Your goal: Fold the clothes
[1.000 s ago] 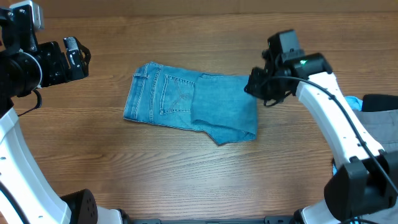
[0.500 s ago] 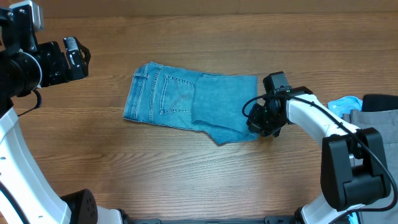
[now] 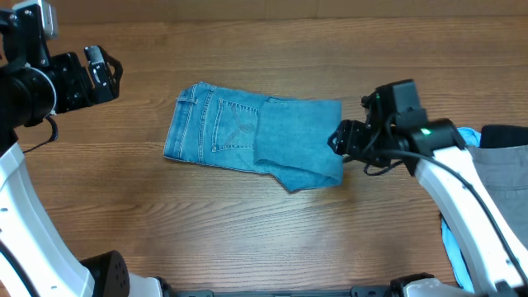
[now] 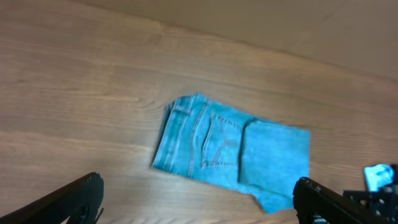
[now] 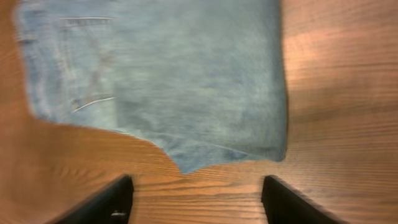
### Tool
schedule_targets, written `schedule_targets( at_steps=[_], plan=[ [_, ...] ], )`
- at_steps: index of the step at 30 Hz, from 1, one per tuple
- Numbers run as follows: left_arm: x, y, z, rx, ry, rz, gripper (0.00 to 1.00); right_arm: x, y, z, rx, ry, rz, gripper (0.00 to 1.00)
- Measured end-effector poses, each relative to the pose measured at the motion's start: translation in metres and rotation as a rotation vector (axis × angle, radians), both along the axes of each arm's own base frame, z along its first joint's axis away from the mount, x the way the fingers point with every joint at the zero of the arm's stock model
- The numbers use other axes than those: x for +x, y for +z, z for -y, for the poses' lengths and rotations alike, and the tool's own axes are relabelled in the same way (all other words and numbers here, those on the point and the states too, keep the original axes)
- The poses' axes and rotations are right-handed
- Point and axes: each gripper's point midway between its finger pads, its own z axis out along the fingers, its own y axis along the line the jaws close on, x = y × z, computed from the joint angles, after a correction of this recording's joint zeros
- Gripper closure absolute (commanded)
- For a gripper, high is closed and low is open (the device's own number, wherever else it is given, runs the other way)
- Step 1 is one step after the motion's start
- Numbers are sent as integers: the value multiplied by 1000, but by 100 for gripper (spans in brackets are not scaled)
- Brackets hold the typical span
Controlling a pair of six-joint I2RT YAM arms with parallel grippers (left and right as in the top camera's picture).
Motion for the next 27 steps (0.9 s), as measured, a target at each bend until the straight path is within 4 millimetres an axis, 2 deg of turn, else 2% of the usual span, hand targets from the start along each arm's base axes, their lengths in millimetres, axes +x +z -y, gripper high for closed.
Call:
schedule_targets(
  at_steps=[1,3,5,7,10,13,15,19,24,27],
  plan=[
    [1,0,2,-13,-4,0,0,-2,12,1,7,0,37,0],
    [4,-5,3,-28,-11,-21,0,-4,20,0,13,8,64,0],
    [11,-16,4,-48,-31,-57,0,-6,26,0,23,12,82,0],
    [22,-37,6,-80,-59,-120,0,-7,28,-2,33,16,82,0],
    [48,-97,5,-152,-104,-293,0,-10,28,-5,53,28,70,0],
    [65,-154,5,-213,-137,-443,0,-13,28,-7,61,32,58,0],
    [79,-208,8,-280,-190,-558,0,-14,27,-7,64,34,51,0],
    [96,-289,12,-355,-286,-671,0,-17,26,-7,63,34,40,0],
    [112,-347,10,-353,-341,-695,0,-23,23,-6,58,33,9,0],
    [115,-361,9,-346,-360,-693,0,-26,22,-5,56,33,-2,0]
  ],
)
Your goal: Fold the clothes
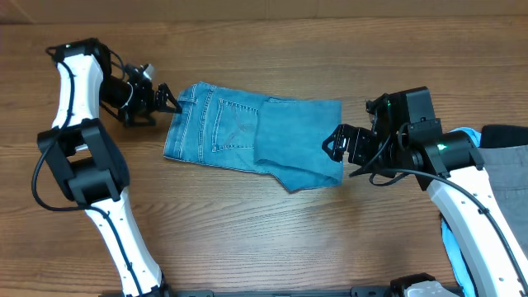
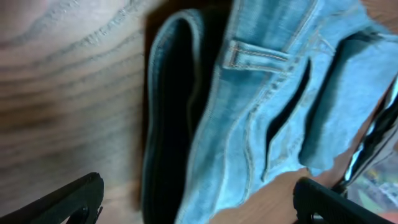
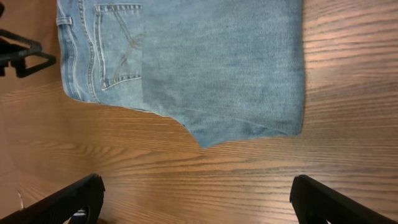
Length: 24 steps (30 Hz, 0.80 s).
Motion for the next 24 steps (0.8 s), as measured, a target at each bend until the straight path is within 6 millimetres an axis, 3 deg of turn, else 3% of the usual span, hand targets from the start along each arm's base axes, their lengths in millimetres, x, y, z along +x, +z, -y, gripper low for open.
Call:
schedule_targets(
  at_steps=[4,7,9,13,16,19,24],
  plan=[
    [-1,-17,1,24,-29,-13,11,0,0,0,0,0,-1,0],
    [-8,-39,17,7,-73,-69,22,0,0,0,-1,0,-1,0],
    [-9,-41,26,2,-90,-75,30,0,0,0,0,-1,1,0],
    [-10,-47,48,-9,-133,-92,57,0,0,0,0,0,0,0],
    [-10,-53,60,1,-150,-104,96,0,0,0,-1,0,-2,0],
    [-13,-57,65,-19,-130,-137,96,-2,-1,1,-3,0,-11,0],
    [-25,-54,55,1,-107,-205,96,-4,-2,1,-4,0,-18,0]
  ],
)
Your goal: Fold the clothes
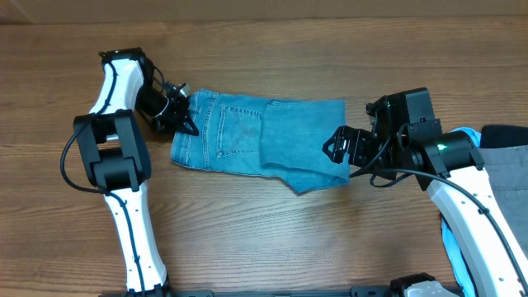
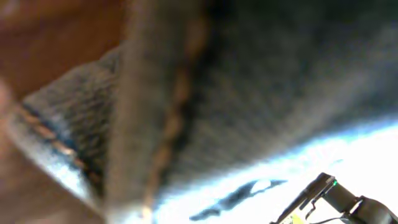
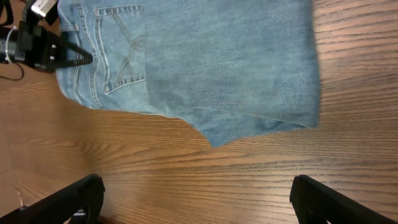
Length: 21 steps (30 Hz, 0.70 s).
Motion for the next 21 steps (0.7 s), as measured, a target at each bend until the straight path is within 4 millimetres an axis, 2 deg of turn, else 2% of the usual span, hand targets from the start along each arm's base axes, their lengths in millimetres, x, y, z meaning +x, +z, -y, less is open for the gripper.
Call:
schedule_targets(
  at_steps=[3,5,7,8,9,11,13,15,18,21],
  plan=[
    [-7,13,-21,74,30,-33,96,0,0,0,0,0,-2,0],
    [-1,38,-46,137,69,13,96,0,0,0,0,0,-2,0],
    [12,76,-70,198,119,119,96,0,0,0,0,0,-2,0],
    [20,106,-82,235,153,199,96,0,0,0,0,0,-2,0],
    [22,122,-87,254,170,240,96,0,0,0,0,0,-2,0],
    [22,175,-93,302,208,367,95,-1,0,0,0,0,-3,0],
    [17,214,-79,320,204,452,94,-1,0,0,-1,0,-4,0],
    [13,225,-56,314,165,469,91,-1,-1,0,-1,0,-6,0],
    [10,210,-11,293,75,430,83,-3,-2,1,-3,0,-16,0],
    [9,177,32,312,-7,369,78,-5,-2,1,-5,0,-22,0]
  ],
)
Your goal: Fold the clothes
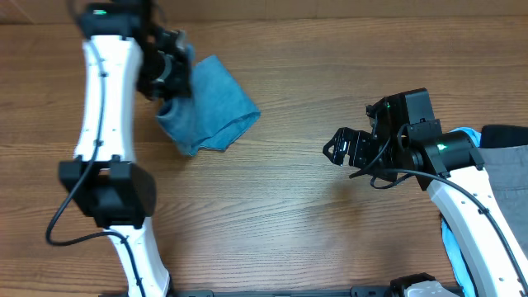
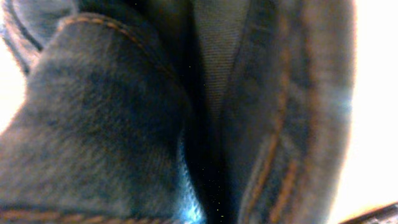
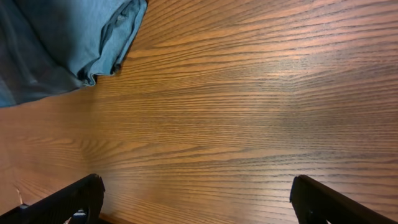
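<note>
The blue jeans [image 1: 208, 117] hang as a bunched, doubled-over bundle at the table's left. My left gripper [image 1: 171, 73] is at their upper left end, shut on them. Dark denim folds and orange seams [image 2: 155, 112] fill the left wrist view and hide the fingers. My right gripper [image 1: 342, 148] stands open over bare wood right of centre, well apart from the jeans. In the right wrist view it [image 3: 199, 205] has nothing between its fingertips [image 3: 78, 198], and a corner of the jeans [image 3: 62, 43] shows at the top left.
A grey garment [image 1: 505, 157] lies at the right edge of the wooden table [image 1: 289, 231]. Light blue cloth [image 1: 467, 135] shows beside and below it. The left arm's white links [image 1: 103, 99] rise over the table's left side.
The jeans lay folded flat across the middle with the left gripper at the waistband. Now they are bunched at the far left in the left gripper, away from the right gripper. The right arm stayed put.
At first my left gripper was open far left of the flat-folded jeans, the right one by their right edge. Then the left gripper was open at the waistband, then pressed into the denim. Now the jeans are gathered up in it at the left.
</note>
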### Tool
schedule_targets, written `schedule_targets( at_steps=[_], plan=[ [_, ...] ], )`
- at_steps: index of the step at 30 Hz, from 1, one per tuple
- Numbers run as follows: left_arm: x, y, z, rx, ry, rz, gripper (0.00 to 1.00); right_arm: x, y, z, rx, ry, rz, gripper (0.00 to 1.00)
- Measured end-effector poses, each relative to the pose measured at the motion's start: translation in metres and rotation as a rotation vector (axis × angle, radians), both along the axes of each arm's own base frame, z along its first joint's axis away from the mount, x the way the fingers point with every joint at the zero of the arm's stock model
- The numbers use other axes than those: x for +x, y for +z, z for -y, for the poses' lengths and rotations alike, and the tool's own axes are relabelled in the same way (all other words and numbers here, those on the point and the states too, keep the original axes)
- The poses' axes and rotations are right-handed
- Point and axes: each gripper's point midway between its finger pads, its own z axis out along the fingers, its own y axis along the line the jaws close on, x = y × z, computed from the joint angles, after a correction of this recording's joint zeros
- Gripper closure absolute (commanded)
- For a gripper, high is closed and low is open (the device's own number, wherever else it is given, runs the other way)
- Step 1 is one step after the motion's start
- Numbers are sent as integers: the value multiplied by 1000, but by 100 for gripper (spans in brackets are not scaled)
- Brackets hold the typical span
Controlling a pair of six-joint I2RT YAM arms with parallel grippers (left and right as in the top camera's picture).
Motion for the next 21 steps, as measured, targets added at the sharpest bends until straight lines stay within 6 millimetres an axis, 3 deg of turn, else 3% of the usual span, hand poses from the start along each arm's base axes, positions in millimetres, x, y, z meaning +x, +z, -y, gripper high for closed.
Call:
schedule_targets(
  at_steps=[4,6,11,16,17,18,20,21],
  plan=[
    [-2,-43,41,95,-32,-40,77,-1,-1,0,-2,0,-6,0],
    [3,-58,51,111,-1,-33,78,-1,-1,0,-1,0,-6,0],
    [26,-73,52,112,134,23,79,-2,-1,0,-2,0,-8,0],
    [55,-74,51,96,260,117,79,-5,-2,1,-5,0,-23,0],
    [60,-73,52,91,277,131,73,-6,-3,1,-6,0,-29,0],
    [63,-72,52,87,289,142,55,-8,-3,2,-8,0,-37,0],
    [71,-70,51,81,329,169,0,-9,-4,2,-10,1,-42,0],
    [77,-67,51,73,354,192,0,-10,-4,2,-10,0,-47,0]
  ],
)
